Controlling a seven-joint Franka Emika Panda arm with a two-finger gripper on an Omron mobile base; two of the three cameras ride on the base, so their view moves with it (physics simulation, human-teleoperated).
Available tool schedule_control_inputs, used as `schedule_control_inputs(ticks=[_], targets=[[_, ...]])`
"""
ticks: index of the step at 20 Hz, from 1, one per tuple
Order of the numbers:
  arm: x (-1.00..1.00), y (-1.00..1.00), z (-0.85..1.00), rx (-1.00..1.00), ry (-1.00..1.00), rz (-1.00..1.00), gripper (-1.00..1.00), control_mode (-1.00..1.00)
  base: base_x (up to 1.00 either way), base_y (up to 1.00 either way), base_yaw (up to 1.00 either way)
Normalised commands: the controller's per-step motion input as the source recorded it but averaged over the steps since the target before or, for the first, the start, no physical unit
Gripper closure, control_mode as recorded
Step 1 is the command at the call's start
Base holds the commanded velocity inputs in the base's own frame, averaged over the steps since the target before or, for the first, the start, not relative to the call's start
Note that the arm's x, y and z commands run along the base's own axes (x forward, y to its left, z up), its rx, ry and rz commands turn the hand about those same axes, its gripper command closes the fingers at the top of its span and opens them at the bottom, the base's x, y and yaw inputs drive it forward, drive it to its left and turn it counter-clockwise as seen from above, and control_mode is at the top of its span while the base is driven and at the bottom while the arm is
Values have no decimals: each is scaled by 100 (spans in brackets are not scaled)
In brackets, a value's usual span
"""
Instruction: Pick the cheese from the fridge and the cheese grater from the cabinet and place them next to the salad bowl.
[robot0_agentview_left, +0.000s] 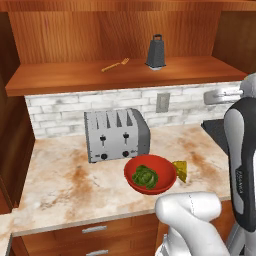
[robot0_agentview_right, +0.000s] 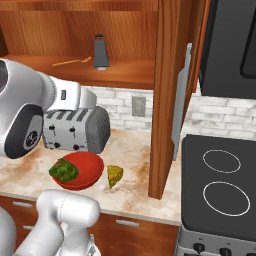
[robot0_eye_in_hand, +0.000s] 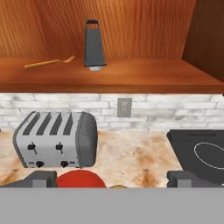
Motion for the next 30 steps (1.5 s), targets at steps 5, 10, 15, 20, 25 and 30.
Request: schedule_control_inputs(ticks=[5,10,15,20,25,30], targets=[[-2,13,66,0,-17,0,-100,-100,0,0,0],[0,14,31,0,-22,0,-100,-100,0,0,0],[0,19,16,0,-15,1,-100,-100,0,0,0],[0,6,1,1,-10,1,-100,-100,0,0,0],[24,0,0,2,0,6,-100,-100,0,0,0],[42,0,-1,-3,-1,0,-100,-100,0,0,0]])
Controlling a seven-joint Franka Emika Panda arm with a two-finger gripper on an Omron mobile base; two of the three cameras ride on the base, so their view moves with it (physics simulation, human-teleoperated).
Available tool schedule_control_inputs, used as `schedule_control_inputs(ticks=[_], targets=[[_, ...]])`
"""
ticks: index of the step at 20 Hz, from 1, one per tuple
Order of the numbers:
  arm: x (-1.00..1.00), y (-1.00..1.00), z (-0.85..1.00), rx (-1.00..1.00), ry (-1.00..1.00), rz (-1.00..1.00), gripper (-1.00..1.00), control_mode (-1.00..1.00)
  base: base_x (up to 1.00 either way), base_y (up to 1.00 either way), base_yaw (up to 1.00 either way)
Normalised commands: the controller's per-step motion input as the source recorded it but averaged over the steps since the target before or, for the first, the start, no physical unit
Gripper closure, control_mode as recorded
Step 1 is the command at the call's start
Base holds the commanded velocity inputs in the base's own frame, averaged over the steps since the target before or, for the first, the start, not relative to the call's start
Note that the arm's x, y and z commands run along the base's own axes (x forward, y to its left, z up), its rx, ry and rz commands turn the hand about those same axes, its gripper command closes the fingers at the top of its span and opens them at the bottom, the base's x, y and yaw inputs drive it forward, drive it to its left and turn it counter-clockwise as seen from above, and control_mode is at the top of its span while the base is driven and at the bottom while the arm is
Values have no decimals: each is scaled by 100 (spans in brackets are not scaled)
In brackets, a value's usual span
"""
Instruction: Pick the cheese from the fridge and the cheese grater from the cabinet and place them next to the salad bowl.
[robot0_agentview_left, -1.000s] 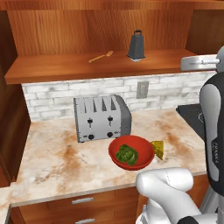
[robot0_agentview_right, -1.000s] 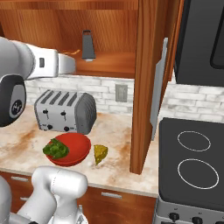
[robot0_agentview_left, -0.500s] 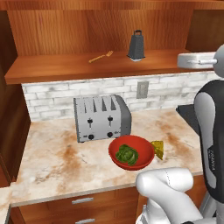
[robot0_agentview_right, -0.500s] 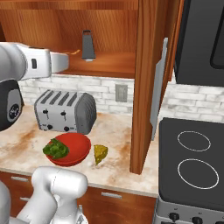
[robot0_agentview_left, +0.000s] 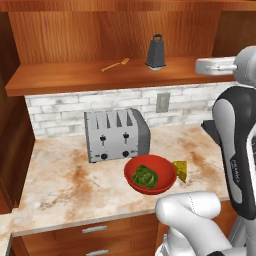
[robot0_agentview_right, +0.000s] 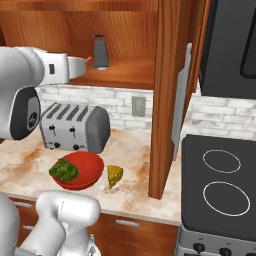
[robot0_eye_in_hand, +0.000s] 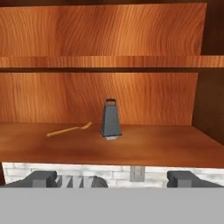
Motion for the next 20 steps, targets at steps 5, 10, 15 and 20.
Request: schedule_control_inputs(ticks=[5,10,15,20], targets=[[44,5,-16,0,0,0,-100,-100,0,0,0],[31,3,-15,0,-2,2,-100,-100,0,0,0],[39,10,0,-2,-3,4,-100,-100,0,0,0],[38,1,0,0,0,4,-100,-100,0,0,0]])
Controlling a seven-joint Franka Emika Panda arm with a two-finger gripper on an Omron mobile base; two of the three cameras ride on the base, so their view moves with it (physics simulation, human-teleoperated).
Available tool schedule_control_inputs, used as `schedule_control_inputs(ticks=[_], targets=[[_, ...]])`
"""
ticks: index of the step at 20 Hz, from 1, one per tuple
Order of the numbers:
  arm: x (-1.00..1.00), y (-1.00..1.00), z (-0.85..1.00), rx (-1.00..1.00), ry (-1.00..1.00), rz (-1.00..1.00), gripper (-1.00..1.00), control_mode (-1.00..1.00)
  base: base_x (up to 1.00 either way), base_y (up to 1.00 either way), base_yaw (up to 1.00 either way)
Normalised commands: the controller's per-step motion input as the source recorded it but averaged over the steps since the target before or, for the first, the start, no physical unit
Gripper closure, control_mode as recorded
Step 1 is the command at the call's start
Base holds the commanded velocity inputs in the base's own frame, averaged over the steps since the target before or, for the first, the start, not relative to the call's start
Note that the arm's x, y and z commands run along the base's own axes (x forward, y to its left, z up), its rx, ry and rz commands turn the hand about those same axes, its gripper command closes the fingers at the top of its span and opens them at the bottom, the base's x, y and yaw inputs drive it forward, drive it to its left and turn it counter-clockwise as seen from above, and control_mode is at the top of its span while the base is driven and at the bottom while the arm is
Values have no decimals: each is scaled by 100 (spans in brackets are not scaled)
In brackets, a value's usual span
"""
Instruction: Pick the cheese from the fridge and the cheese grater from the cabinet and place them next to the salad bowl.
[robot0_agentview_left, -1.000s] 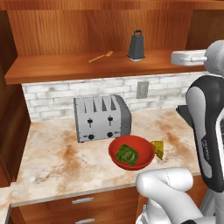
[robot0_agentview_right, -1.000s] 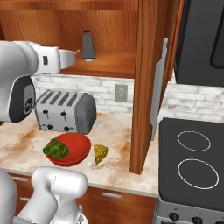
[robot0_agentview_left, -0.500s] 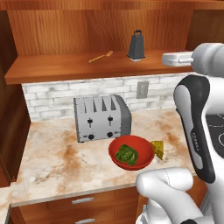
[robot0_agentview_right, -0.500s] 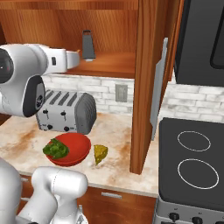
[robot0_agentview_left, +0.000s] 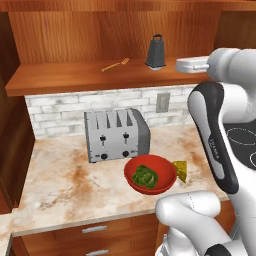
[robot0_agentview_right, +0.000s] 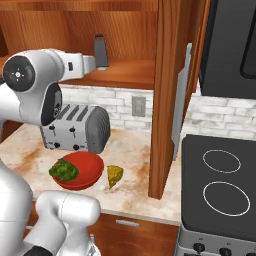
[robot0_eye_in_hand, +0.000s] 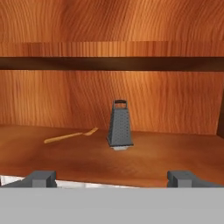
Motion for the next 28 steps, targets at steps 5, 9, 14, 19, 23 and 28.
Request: schedule_control_inputs(ticks=[5,9,14,19,23,28], targets=[[34,2,0,0,0,3,-100,-100,0,0,0],[29,2,0,0,-2,1,-100,-100,0,0,0],[29,4,0,0,-1,0,-100,-100,0,0,0],[21,4,0,0,-2,0,-100,-100,0,0,0],[15,0,0,0,0,0,-100,-100,0,0,0],[10,0,0,0,-1,0,-100,-100,0,0,0]])
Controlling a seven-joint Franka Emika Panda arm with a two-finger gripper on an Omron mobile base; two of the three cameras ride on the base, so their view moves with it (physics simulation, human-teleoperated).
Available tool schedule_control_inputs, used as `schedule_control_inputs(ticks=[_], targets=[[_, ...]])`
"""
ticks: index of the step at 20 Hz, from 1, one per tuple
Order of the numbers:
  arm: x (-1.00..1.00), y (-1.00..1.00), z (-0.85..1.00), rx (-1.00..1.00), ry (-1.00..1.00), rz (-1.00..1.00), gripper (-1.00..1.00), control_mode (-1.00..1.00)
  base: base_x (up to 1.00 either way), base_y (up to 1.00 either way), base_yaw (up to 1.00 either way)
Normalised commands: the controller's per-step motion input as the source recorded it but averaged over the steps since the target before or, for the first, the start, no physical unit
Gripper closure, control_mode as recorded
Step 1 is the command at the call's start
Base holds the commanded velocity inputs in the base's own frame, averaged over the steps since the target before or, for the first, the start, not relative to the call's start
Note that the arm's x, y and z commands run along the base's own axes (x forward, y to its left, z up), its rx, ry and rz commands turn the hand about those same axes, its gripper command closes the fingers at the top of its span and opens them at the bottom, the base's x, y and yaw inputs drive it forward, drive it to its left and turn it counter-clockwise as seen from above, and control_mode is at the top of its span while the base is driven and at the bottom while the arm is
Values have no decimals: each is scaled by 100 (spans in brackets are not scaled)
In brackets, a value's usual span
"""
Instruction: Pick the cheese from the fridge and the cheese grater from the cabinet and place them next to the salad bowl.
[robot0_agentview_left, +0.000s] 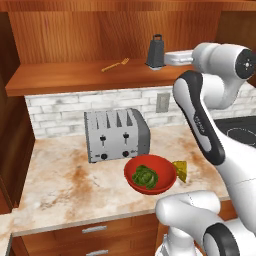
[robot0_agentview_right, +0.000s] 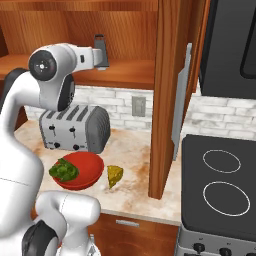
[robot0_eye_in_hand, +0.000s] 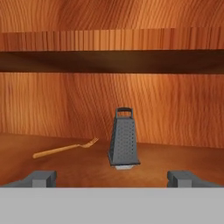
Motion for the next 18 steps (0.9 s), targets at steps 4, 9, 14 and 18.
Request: schedule_control_inputs(ticks=[4,9,14,18], targets=[[9,0,0,0,-1,0,-100,-100,0,0,0],[4,0,0,0,0,0,-100,-100,0,0,0],[10,0,0,0,0,1,-100,-100,0,0,0],[17,0,0,0,0,1,-100,-100,0,0,0]])
